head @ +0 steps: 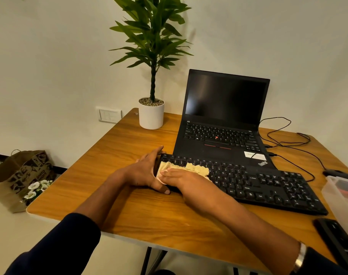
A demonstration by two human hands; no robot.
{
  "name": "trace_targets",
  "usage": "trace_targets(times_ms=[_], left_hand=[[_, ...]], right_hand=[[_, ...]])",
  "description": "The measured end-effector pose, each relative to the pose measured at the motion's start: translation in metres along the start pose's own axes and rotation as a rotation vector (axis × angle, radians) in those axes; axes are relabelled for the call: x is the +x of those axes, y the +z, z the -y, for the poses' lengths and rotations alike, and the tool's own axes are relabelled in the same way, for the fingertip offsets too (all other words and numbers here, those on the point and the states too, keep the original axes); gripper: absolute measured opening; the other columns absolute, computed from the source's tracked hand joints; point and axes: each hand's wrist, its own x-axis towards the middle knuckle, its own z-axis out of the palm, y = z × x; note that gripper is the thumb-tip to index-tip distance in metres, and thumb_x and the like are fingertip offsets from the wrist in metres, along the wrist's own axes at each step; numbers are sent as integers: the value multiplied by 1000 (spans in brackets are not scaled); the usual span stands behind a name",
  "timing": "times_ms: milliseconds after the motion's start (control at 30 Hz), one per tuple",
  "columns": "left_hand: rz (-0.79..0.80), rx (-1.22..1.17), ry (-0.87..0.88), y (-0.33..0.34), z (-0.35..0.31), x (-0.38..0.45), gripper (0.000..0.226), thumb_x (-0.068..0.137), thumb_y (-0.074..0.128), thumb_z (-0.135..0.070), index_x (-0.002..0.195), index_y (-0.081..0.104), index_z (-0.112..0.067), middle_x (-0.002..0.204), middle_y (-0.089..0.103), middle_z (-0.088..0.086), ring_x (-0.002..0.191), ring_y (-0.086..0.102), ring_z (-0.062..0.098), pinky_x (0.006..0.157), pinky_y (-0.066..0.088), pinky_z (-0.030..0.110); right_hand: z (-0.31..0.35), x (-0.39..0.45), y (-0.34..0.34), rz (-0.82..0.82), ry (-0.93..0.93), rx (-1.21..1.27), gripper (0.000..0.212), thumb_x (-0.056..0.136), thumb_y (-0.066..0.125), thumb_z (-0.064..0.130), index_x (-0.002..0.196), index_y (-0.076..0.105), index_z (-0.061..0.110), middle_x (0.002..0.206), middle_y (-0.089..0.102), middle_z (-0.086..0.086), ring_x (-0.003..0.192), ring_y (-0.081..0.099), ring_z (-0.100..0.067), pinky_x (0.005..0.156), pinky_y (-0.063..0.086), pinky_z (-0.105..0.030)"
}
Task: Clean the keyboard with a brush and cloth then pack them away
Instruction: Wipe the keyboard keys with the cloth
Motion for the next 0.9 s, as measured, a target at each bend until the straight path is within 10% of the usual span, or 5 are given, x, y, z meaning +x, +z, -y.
trace_targets(times_ms=[300, 533, 733, 900], left_hand=[[11, -32, -7, -1, 1, -1, 155, 31, 84, -75, 151, -8, -44, 159, 19, -2, 145, 19, 25, 119, 20, 55], [12, -44, -18, 0, -1, -2, 158, 28, 84, -75, 151, -8, -44, 158, 19, 1, 144, 20, 27, 118, 22, 56], [2, -53, -26, 1, -4, -4, 157, 29, 86, -72, 152, -7, -44, 157, 20, 1, 144, 21, 27, 118, 23, 55], [-3, -47, -30, 1, -2, -3, 152, 37, 91, -63, 151, -8, -45, 158, 19, 0, 144, 20, 27, 118, 23, 55]], right_hand=[[-46, -66, 1, -31, 89, -16, 66, 87, 46, -9, 140, 44, 31, 147, 34, 20, 135, 17, 9, 111, 4, -10], [-85, -130, -16, -16, 294, -15, 69, 85, 53, -7, 127, 39, 46, 135, 30, 31, 131, 24, 10, 118, 24, -28], [-74, -124, -30, -95, 400, -110, 53, 86, 48, -4, 123, 61, 31, 135, 51, 19, 128, 45, -3, 110, 36, -26], [-42, -95, -19, -158, 489, -103, 64, 85, 46, -9, 139, 44, 24, 140, 46, 7, 127, 47, -13, 105, 39, -28]])
